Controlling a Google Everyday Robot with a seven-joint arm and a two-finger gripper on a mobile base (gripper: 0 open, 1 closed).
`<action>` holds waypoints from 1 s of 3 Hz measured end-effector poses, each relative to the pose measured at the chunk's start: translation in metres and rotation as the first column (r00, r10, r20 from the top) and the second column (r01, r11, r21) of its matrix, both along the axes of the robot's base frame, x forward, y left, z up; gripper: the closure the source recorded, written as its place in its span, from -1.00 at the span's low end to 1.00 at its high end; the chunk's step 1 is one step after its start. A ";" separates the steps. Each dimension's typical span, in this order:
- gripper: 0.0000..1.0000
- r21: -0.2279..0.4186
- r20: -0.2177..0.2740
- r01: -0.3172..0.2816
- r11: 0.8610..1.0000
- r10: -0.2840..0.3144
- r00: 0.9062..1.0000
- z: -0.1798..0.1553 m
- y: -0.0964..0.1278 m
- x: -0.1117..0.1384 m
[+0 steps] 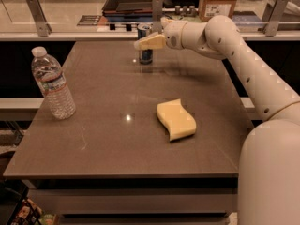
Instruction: Knock redbull can over
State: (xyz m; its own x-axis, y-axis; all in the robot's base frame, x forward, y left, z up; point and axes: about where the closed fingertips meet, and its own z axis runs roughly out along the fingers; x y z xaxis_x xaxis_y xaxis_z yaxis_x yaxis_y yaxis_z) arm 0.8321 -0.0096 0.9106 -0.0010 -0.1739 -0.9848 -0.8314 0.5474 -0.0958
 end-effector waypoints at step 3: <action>-0.19 0.005 -0.001 -0.014 1.000 0.014 1.000 -0.002 0.009 0.001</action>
Offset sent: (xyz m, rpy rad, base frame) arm 0.0012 0.0020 0.0002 0.0037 -0.0019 0.0049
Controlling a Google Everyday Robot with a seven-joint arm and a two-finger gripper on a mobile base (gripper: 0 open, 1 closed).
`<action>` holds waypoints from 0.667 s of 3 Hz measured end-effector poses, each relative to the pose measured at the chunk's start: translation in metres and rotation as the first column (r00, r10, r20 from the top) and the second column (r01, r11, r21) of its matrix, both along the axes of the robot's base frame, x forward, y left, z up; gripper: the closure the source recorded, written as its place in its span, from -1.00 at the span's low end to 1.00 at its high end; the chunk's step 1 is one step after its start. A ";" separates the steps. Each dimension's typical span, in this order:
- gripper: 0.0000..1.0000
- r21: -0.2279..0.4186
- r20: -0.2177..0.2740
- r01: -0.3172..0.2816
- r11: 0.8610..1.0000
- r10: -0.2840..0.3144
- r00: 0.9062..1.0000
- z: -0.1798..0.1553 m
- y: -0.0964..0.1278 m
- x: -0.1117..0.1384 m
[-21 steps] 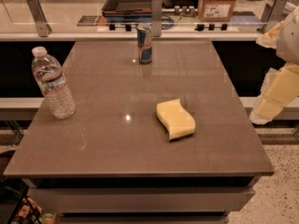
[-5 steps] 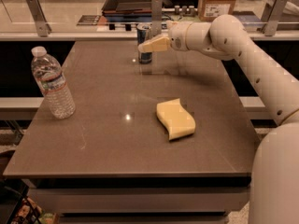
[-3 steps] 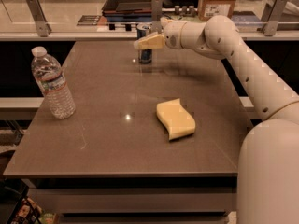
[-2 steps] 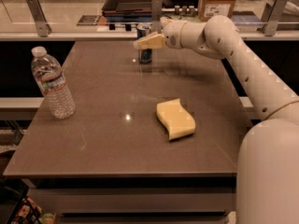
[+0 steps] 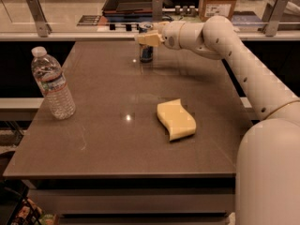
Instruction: Knock redbull can over
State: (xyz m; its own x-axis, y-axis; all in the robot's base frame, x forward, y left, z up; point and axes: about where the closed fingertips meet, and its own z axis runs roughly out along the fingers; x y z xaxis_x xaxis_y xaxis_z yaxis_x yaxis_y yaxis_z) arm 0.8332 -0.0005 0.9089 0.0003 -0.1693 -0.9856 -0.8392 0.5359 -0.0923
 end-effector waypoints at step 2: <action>0.76 0.001 -0.003 -0.009 1.000 0.009 1.000 -0.002 0.007 0.000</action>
Offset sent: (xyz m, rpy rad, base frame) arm -0.0001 0.0035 -0.0009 0.0005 0.0015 0.0046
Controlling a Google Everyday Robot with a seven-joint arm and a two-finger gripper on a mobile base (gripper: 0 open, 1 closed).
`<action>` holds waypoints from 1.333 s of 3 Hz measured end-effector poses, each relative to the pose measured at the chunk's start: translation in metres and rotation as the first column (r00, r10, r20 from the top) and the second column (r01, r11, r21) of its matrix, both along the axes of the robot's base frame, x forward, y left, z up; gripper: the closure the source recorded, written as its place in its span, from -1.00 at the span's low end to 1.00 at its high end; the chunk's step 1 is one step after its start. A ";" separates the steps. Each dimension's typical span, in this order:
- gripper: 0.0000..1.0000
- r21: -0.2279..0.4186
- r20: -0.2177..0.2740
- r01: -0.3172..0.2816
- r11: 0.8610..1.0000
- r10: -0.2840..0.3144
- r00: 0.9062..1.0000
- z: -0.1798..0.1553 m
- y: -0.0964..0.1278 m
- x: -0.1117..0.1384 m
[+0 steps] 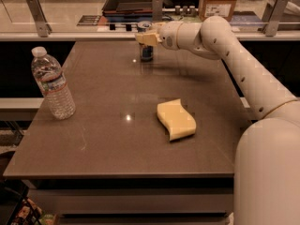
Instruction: Knock redbull can over
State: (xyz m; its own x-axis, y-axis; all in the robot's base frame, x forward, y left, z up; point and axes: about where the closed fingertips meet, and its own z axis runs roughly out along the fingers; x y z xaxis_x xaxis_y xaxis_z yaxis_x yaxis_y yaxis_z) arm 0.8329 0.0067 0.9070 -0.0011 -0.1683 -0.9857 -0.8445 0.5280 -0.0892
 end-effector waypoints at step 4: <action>1.00 -0.074 -0.035 -0.002 0.997 -0.001 0.999 0.005 -0.007 0.005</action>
Offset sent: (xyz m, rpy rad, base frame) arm 0.0050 0.0015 -0.0004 -0.0031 0.0074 0.0044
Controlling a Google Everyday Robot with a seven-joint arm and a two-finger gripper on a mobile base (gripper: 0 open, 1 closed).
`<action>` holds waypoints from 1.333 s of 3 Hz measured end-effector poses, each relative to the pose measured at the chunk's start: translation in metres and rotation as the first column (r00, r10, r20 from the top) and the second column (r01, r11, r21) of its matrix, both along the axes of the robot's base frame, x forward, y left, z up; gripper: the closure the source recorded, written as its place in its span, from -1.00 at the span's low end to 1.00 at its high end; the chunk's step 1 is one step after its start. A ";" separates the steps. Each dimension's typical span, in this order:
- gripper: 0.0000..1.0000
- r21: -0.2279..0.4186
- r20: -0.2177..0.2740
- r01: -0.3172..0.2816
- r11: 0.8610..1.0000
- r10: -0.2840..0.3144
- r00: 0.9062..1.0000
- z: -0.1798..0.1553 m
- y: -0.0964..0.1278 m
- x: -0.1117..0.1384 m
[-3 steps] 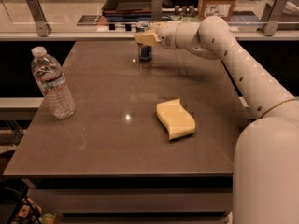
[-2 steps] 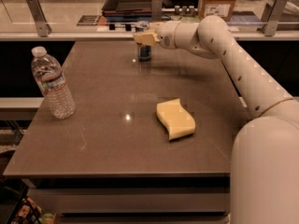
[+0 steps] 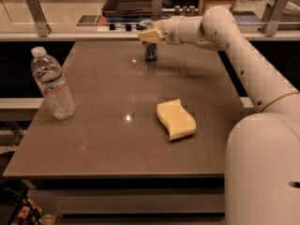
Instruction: Knock redbull can over
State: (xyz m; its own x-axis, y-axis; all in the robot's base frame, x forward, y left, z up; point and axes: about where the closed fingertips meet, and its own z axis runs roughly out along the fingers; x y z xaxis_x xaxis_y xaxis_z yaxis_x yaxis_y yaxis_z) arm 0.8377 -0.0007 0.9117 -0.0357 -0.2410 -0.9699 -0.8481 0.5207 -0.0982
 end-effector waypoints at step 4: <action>1.00 -0.324 -0.177 0.029 0.946 -0.091 0.980 -0.012 -0.045 -0.037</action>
Offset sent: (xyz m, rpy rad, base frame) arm -0.0322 -0.0491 -0.0002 -0.2296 0.1419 -0.0658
